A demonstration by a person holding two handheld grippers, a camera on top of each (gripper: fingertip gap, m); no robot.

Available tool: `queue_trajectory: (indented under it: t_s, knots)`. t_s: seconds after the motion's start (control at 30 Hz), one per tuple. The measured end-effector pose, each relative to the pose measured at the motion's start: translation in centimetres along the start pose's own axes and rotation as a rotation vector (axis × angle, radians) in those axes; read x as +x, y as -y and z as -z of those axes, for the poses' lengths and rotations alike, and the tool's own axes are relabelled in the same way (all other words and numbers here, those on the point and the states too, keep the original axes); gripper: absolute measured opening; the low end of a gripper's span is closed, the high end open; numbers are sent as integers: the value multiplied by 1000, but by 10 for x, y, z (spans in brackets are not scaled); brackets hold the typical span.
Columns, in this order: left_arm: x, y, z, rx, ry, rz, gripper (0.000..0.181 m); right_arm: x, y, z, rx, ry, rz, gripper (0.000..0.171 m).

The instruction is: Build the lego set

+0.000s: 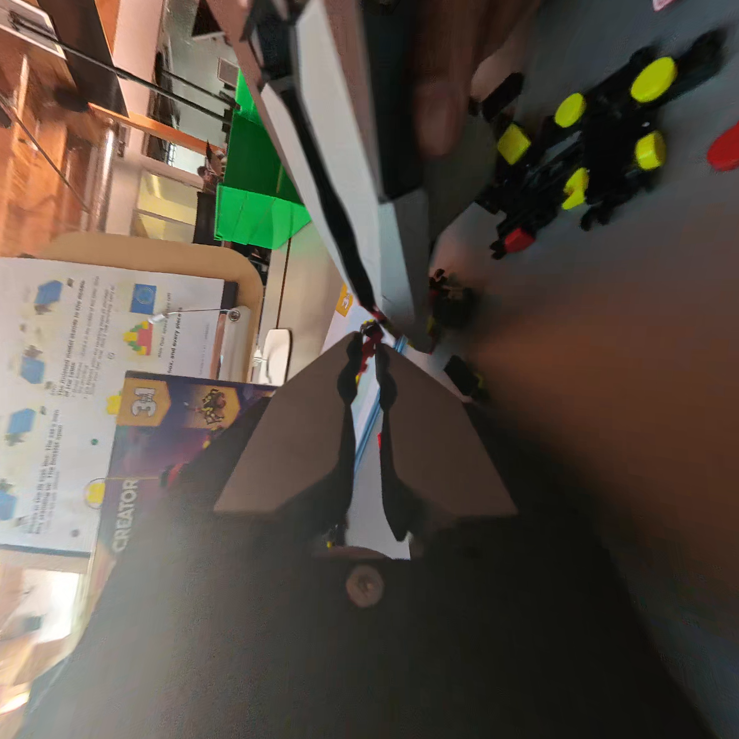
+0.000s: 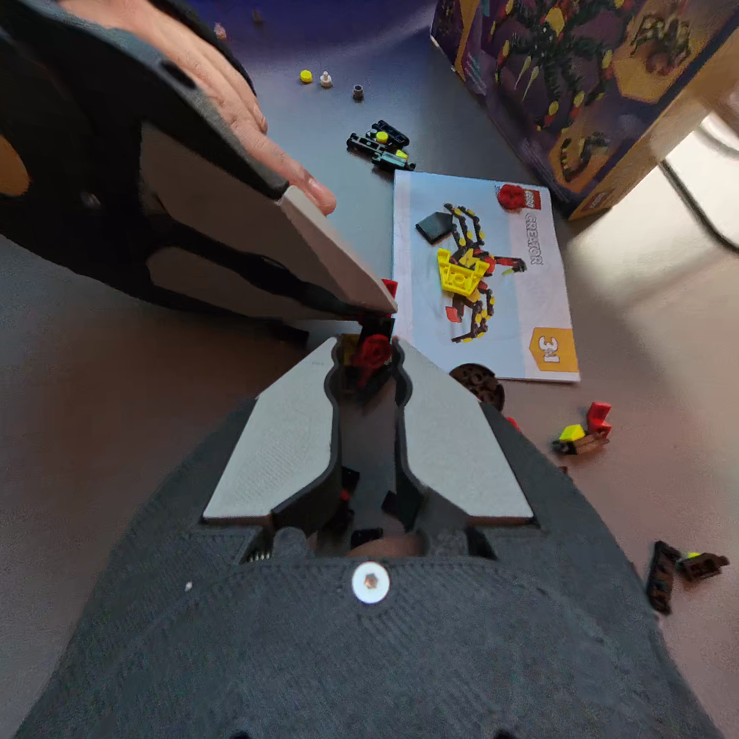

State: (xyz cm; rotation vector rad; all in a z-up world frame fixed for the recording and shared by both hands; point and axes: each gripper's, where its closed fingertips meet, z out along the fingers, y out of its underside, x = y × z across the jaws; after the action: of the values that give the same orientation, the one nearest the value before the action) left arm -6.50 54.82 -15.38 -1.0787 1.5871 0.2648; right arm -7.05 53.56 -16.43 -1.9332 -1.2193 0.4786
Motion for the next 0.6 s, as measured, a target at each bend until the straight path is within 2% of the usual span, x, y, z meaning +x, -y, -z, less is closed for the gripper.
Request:
queue_trajectory:
  t_s: [0.07,0.13,0.27,0.37,0.6]
  knots:
    - [-4,19,5,98,-14,118,2,-4,-2,-6,-31,-27,83,29]
    - [-9,26,6,119,1,123,3,0,-2,-7,-44,-70,121,30]
    - [-9,-2,-1,11,2,92,3,7,-1,4,6,-79,98,29]
    - [-19,-16,-1,-25,15,144,4,10,1,12,47,-56,40,30]
    - [-27,-24,3,-8,3,261,4,31,14,31,192,-48,-108,27]
